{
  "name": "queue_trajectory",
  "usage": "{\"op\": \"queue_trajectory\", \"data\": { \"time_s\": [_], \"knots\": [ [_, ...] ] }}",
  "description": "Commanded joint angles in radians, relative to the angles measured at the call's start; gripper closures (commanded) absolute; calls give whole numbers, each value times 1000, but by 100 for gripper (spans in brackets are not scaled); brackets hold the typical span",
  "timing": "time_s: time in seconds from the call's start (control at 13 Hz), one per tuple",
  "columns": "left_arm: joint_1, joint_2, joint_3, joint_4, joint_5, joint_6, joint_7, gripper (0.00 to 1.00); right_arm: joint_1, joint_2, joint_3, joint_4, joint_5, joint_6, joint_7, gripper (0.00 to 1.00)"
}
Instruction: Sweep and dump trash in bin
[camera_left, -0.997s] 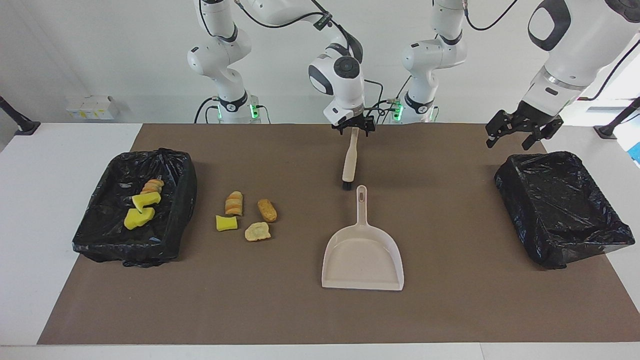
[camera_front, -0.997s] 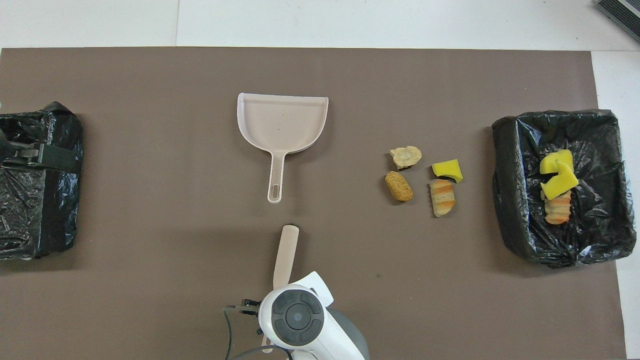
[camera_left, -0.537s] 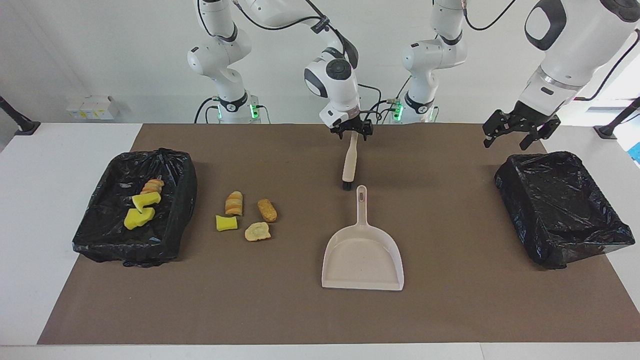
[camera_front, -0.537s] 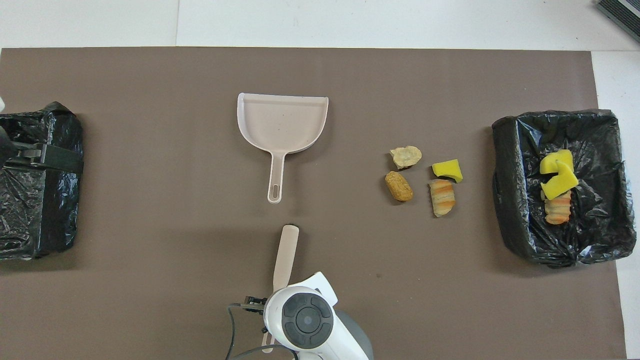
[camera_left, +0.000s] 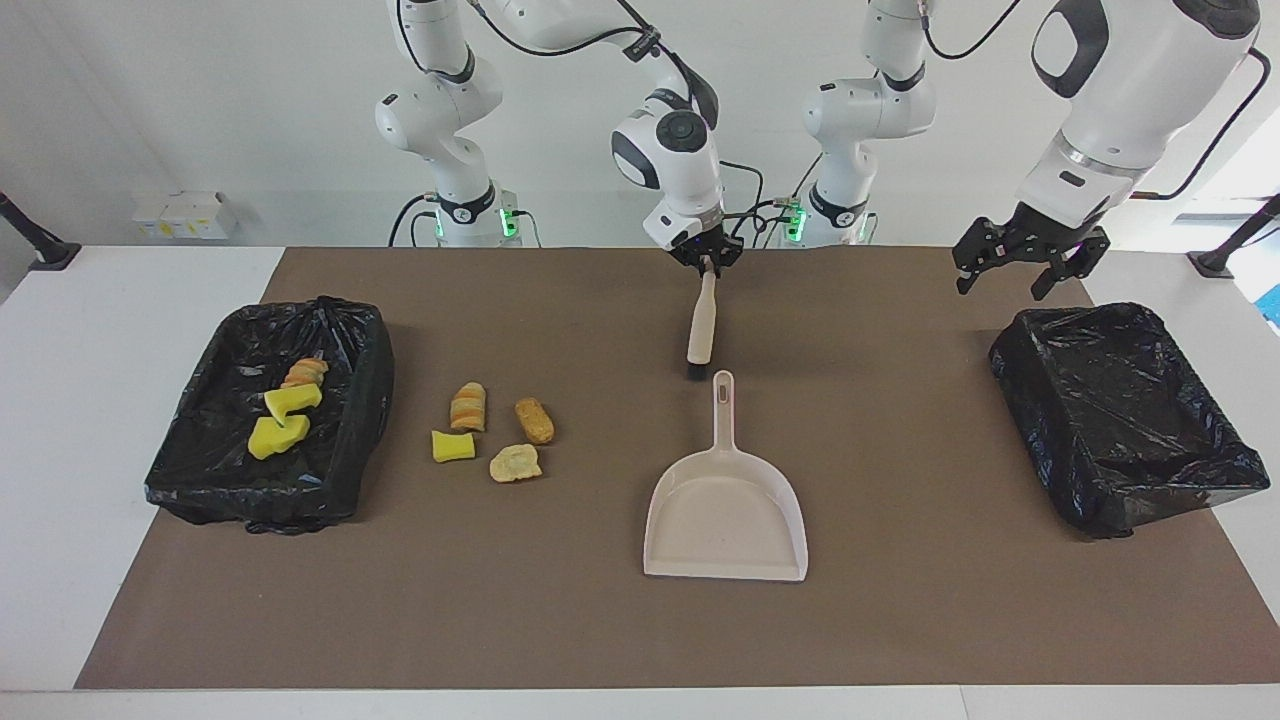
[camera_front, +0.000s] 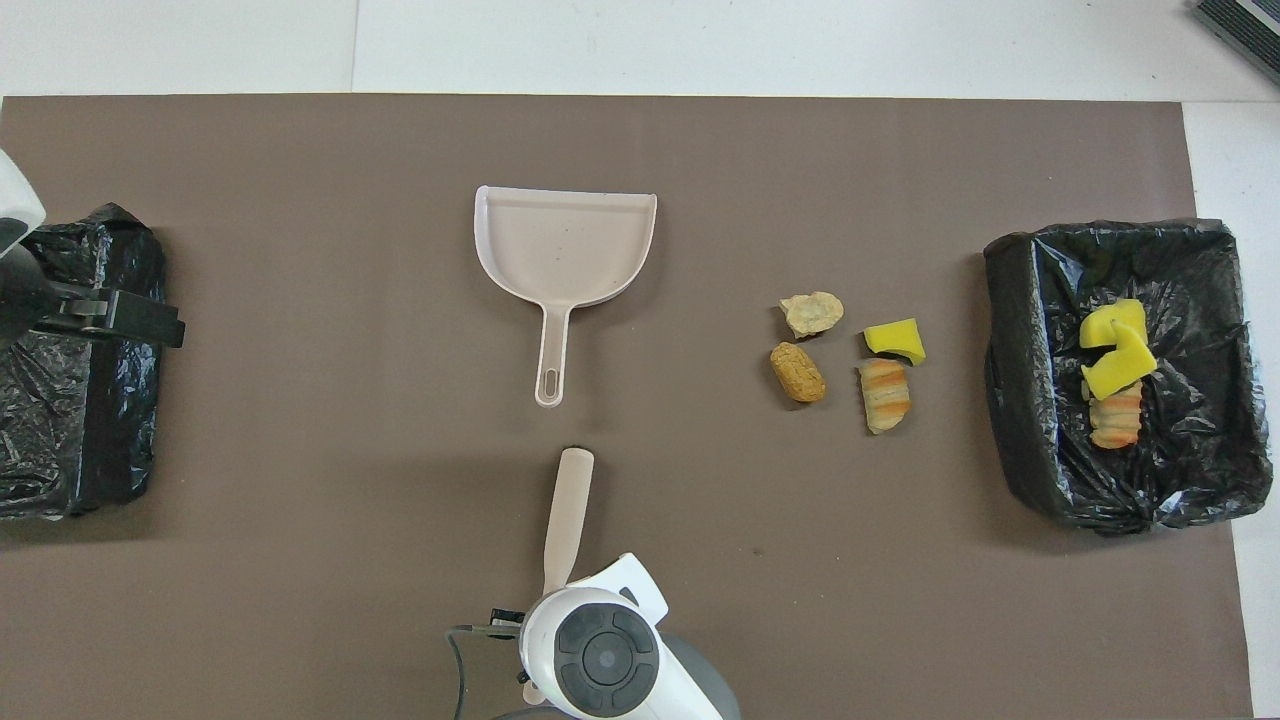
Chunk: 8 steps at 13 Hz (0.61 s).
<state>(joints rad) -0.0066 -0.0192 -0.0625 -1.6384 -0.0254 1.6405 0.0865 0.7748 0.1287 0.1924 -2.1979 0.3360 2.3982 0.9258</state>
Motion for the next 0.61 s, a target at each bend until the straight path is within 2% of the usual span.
{"op": "queue_trajectory", "data": {
  "time_s": [0.0,0.15,0.31,0.54],
  "knots": [
    [-36,15,6,12,19,8,9,0,-15,-14,-7,15,20,-54,-47,100],
    [-61,24,4,11,12,44,16,0,-57,-52,-8,50,11,-175,-47,100],
    [-81,50,1,12,7,74,53,0,-125,-163,-8,56,-9,-310,-62,100],
    [-151,132,1,12,2,208,79,0,-262,-303,-10,56,-17,-531,-194,100]
  ]
}}
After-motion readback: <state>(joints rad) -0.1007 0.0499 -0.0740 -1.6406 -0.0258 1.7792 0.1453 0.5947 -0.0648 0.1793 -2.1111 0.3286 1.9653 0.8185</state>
